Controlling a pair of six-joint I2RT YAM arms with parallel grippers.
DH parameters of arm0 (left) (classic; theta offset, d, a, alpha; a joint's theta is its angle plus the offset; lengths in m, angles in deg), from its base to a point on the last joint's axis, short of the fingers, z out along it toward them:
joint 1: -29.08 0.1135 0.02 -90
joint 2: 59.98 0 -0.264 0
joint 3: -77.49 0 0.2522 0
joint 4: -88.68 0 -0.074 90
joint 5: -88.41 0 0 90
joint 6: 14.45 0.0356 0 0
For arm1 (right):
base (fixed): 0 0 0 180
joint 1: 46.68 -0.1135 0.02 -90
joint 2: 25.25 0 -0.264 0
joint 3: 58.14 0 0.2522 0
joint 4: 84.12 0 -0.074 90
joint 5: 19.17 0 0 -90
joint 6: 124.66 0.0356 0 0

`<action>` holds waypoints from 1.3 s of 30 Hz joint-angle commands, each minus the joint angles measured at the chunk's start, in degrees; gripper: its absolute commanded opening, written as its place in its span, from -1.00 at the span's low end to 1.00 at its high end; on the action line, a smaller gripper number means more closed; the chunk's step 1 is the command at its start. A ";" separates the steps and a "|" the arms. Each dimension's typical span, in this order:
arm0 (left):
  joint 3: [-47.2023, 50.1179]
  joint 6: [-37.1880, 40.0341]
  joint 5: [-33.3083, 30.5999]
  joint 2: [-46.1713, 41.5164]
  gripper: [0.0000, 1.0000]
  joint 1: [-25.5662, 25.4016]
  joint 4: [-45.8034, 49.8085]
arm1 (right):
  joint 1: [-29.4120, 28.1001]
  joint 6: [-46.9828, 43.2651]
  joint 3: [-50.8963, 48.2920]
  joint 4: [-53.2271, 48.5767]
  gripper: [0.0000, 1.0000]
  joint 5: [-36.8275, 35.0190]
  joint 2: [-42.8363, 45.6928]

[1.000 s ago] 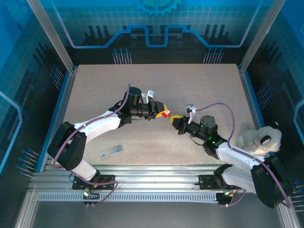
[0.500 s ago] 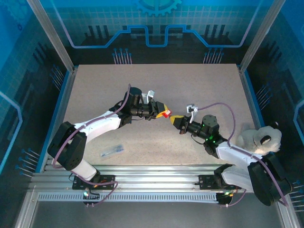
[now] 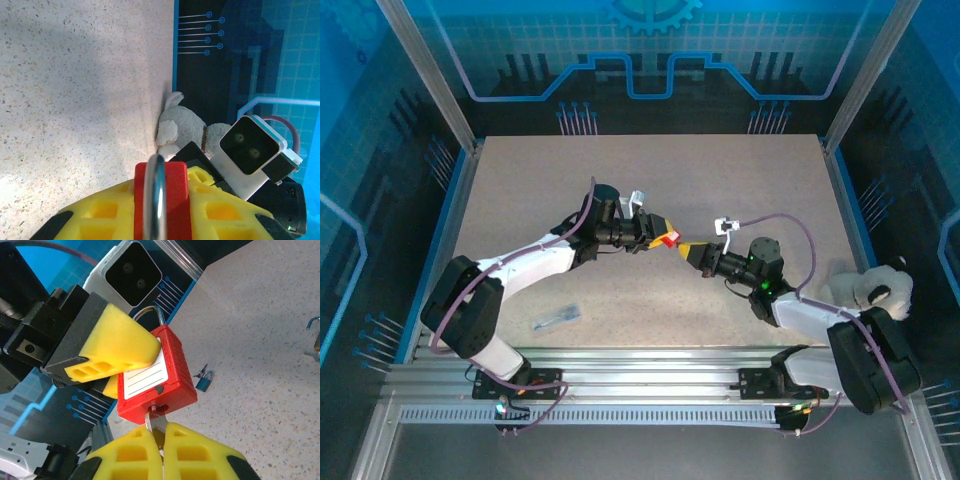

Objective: Lock with the key

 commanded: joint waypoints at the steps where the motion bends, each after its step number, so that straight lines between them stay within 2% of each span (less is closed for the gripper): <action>1: -1.34 2.15 3.19 -0.29 -1.00 -0.73 -1.30 | 2.53 5.33 1.27 2.00 -0.67 -1.09 -0.69; 6: -1.43 2.45 3.02 -0.31 -1.00 -0.65 -0.83 | 2.78 3.97 1.25 -0.73 -0.23 -1.51 2.17; 12: -1.43 2.44 2.84 -0.36 -1.00 -0.71 -0.72 | 2.88 2.42 0.94 -3.83 -0.04 -3.07 5.17; 20: -1.51 2.45 2.76 -0.46 -1.00 -0.69 -0.63 | 2.82 4.42 1.59 -3.74 -0.12 -2.20 3.11; 31: -1.47 2.75 2.53 -1.08 -1.00 -0.71 -0.41 | 1.77 1.34 3.52 -8.93 -0.26 -2.89 2.80; 39: -1.51 2.86 2.41 -1.00 -1.00 -0.66 -0.11 | 0.70 -0.25 4.29 -10.11 -0.29 -2.54 3.00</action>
